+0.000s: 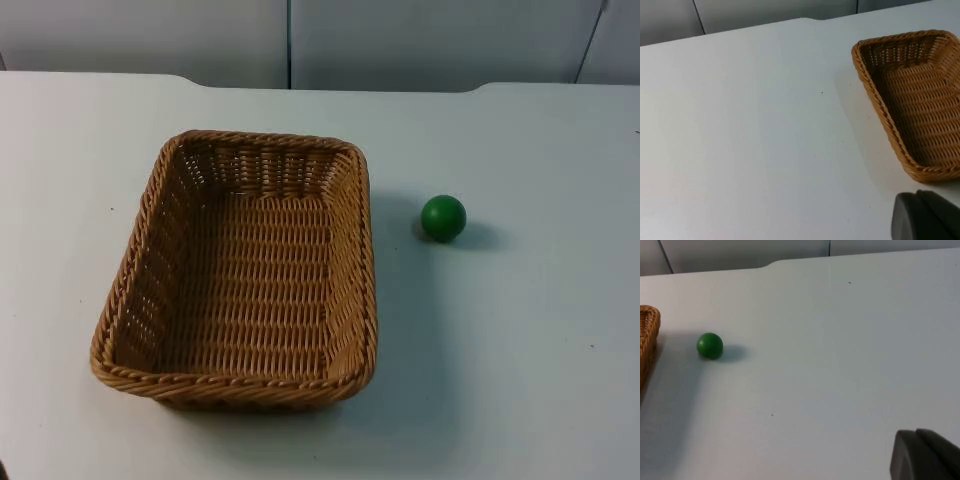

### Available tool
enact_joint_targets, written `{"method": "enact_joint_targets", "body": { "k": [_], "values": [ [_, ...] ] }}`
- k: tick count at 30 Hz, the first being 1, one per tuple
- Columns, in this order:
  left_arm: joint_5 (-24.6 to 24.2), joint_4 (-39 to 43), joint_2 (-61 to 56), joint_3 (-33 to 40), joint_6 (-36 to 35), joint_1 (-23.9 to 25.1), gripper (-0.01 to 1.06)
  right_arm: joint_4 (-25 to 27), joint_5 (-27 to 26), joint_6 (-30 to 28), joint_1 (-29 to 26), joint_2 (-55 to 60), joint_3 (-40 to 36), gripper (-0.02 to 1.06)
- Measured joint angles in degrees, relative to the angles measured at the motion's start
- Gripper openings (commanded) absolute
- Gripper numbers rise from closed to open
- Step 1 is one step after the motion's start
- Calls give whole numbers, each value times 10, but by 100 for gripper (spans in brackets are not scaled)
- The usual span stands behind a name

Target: Pick up the basket with the left hand and place the ball into the basket with the right hand.

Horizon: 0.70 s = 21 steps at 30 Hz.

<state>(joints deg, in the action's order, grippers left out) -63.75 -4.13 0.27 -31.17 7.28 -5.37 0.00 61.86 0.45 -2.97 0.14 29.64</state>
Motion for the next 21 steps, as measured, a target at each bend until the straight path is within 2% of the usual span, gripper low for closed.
{"method": "enact_joint_targets", "body": {
  "k": [4,9,13,14,15,18,19,20,21],
  "values": [
    [15,3,0,0,0,0,0,0,0,0,0,0,0,0],
    [57,-4,0,0,0,0,0,0,0,0,0,0,0,0],
    [124,-10,0,0,0,0,0,0,0,0,0,0,0,0],
    [124,-10,0,0,0,0,0,0,0,0,0,0,0,0],
    [149,-14,0,0,0,0,0,0,0,0,0,0,0,0],
    [212,-72,2,0,0,0,0,0,0,0,0,0,0,0],
    [216,-115,12,0,0,0,0,0,0,0,0,0,0,0],
    [216,-115,12,0,0,0,0,0,0,0,0,0,0,0],
    [211,-165,27,-1,3,0,0,0,0,0,0,0,0,0]
  ]
}}
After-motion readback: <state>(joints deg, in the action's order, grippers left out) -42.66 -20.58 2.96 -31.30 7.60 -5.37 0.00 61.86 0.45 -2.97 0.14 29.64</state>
